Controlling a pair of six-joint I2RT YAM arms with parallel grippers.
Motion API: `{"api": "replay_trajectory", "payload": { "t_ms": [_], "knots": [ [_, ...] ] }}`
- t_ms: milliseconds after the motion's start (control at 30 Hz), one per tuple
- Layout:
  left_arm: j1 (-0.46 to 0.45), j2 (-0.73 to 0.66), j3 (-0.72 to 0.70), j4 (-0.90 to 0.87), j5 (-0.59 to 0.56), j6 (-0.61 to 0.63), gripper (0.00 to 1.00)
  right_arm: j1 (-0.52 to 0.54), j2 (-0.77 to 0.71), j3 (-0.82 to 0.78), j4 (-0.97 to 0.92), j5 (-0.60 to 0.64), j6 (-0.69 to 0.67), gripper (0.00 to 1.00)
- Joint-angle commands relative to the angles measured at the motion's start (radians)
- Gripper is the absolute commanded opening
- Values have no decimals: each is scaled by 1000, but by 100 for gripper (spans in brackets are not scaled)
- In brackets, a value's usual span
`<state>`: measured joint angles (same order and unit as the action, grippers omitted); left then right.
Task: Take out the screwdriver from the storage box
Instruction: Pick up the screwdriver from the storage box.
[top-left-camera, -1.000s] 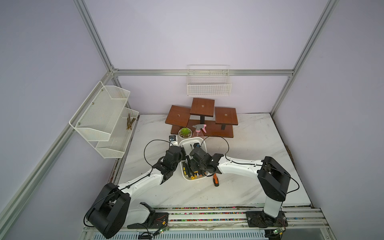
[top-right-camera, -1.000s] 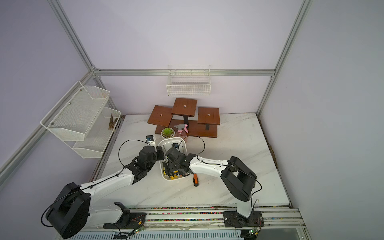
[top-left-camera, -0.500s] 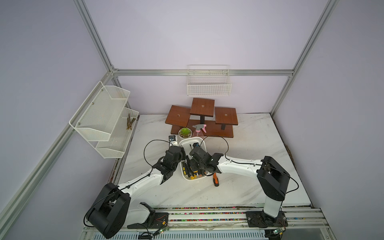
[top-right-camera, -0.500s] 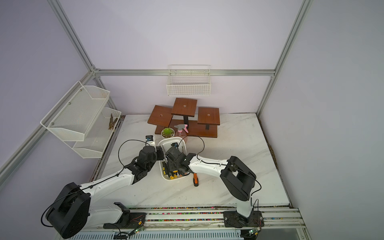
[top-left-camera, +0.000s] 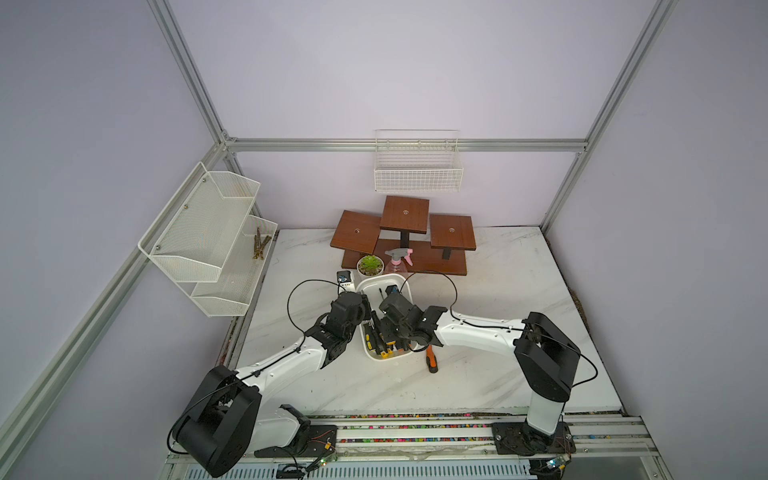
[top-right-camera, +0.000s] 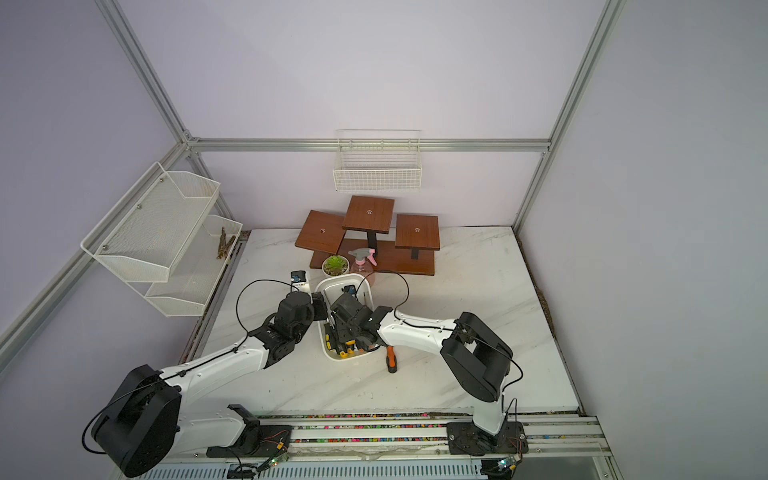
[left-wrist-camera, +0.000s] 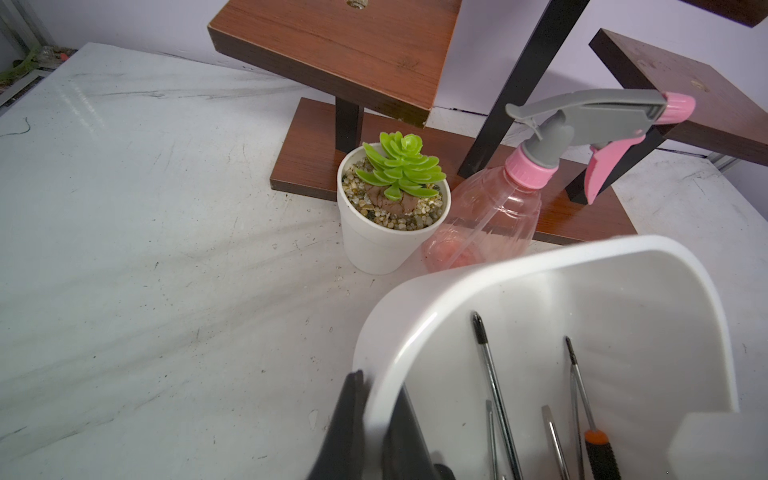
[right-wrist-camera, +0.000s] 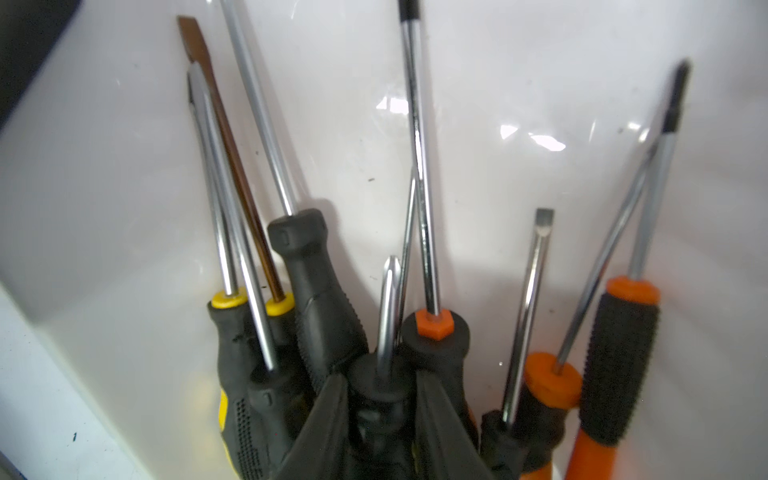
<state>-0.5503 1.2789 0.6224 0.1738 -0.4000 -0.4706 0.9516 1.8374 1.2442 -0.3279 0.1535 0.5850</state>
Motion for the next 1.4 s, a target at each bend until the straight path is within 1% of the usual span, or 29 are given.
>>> {"api": "replay_trajectory", "payload": {
  "t_ms": [0,500,967,1167,1367],
  "knots": [
    [-9,-3,-4,57,37,10,0,-12,-22,-25,33,-22,-10,0],
    [-9,5,-1,56,35,9,0,-11,-107,-57,58,-39,-5,0],
    [-10,10,1,54,35,7,0,-10,-144,-80,63,-39,-16,0],
    [-10,13,3,53,35,7,0,-10,-120,-81,58,-39,-22,0],
    [-10,11,2,55,34,6,0,-11,-138,-107,92,-46,-16,0]
  ]
}}
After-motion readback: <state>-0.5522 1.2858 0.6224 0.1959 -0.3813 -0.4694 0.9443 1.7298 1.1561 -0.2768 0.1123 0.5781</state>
